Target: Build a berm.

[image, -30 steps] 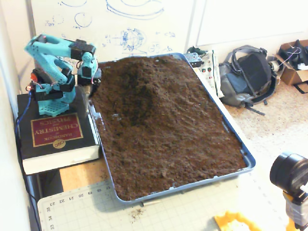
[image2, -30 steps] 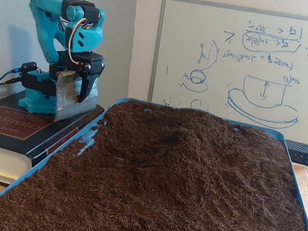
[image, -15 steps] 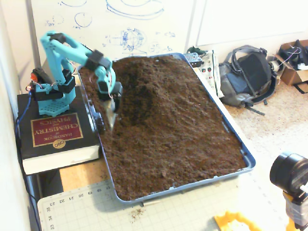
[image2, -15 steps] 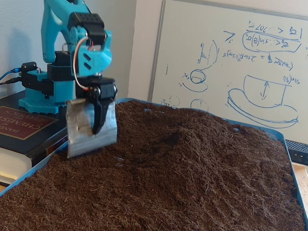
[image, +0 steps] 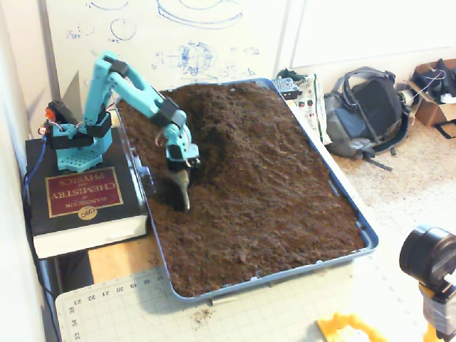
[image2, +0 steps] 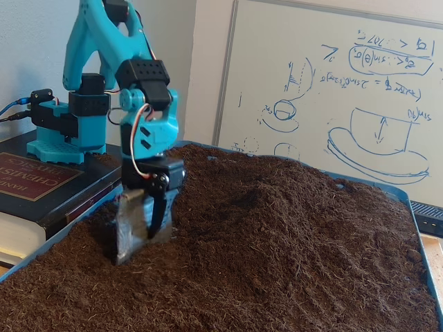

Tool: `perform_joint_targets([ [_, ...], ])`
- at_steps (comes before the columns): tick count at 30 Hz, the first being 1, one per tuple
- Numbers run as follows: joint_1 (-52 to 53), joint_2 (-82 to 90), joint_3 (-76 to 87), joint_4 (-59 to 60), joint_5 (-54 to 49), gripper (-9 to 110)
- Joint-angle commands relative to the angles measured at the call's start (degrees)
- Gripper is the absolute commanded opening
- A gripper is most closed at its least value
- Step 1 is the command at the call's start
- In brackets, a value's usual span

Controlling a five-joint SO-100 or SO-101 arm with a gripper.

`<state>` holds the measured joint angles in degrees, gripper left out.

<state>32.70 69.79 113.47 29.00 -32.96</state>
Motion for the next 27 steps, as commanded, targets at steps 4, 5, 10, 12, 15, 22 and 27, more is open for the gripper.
perform_joint_targets([
  [4,-3.3,-6.4,-14.9,-1.4,-6.3,1],
  [5,-4.0,-6.9,-16.3,-1.4,-6.3,1],
  [10,-6.6,-6.9,-21.7,-1.4,-6.8,1],
  [12,-7.6,-6.5,-23.4,-1.4,-7.2,1],
  [15,-10.4,-6.4,-26.5,-1.4,-6.6,1],
  [22,-12.4,-6.4,-31.5,-1.4,-6.4,1],
  [27,-12.6,-6.1,-31.6,-1.4,-6.4,1],
])
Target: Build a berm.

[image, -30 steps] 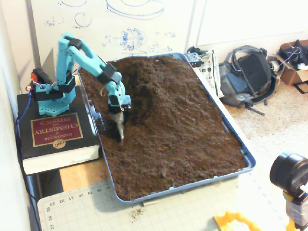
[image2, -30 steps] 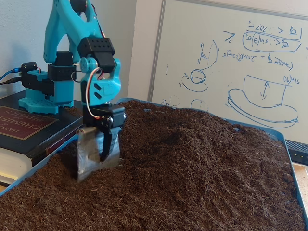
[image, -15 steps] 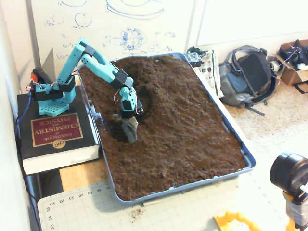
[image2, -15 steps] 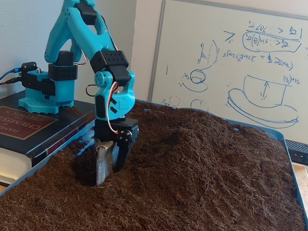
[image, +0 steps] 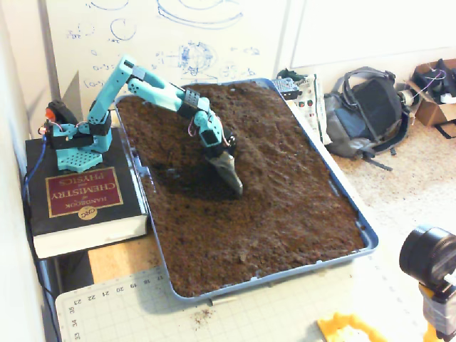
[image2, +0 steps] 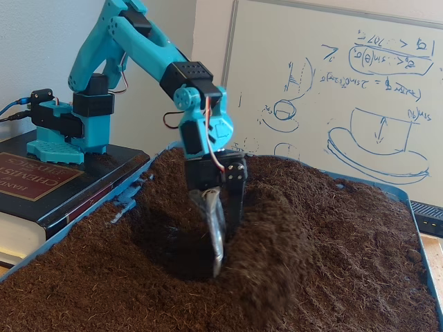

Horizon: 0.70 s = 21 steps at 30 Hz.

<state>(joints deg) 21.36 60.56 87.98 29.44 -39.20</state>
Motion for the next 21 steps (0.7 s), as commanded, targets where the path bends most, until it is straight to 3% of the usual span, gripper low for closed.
perform_joint_targets([
  [1,-1.2,4.1,-5.5,-1.8,-0.2,1],
  [12,-1.1,23.9,7.4,-1.7,0.7,0],
  [21,-4.1,41.5,30.1,-1.7,12.7,0],
])
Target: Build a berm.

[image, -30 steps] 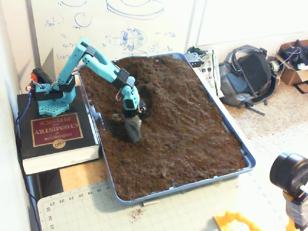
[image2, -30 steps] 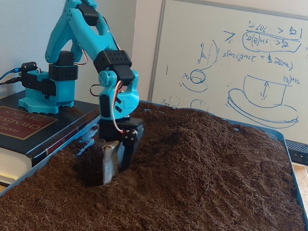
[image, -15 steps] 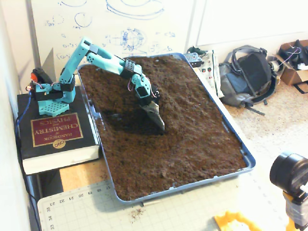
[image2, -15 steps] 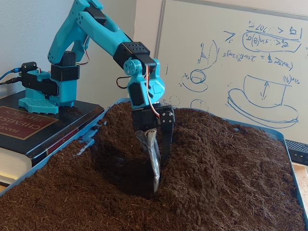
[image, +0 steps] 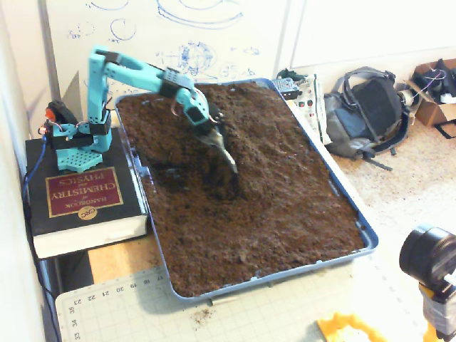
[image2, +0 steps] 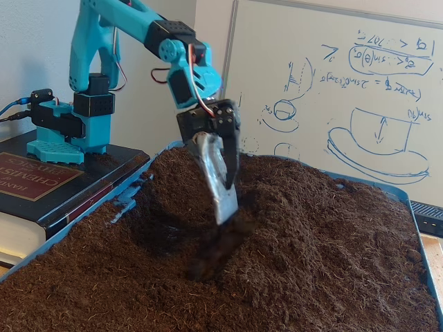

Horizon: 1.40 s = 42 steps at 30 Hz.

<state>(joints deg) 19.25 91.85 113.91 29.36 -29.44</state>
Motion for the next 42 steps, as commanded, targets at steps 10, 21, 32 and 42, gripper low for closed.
perform_joint_targets([
  [10,-12.7,17.0,32.0,-1.8,3.3,1],
  [21,-14.9,17.1,33.2,-2.7,3.3,1],
  [32,-14.8,-2.1,15.1,-2.6,3.4,1],
  [42,-14.9,-16.6,-1.7,-2.0,3.5,1],
])
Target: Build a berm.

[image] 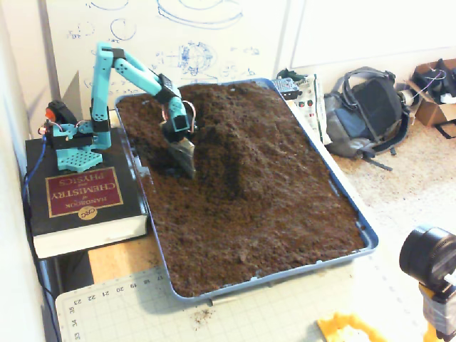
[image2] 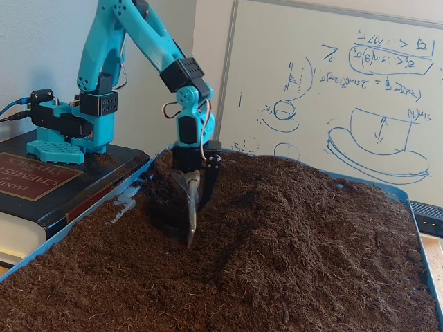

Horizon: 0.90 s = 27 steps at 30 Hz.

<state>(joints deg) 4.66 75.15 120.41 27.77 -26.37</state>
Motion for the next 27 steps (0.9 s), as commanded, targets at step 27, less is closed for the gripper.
perform_joint_targets([
  [27,-0.8,9.0,-19.9,-0.2,11.3,0],
])
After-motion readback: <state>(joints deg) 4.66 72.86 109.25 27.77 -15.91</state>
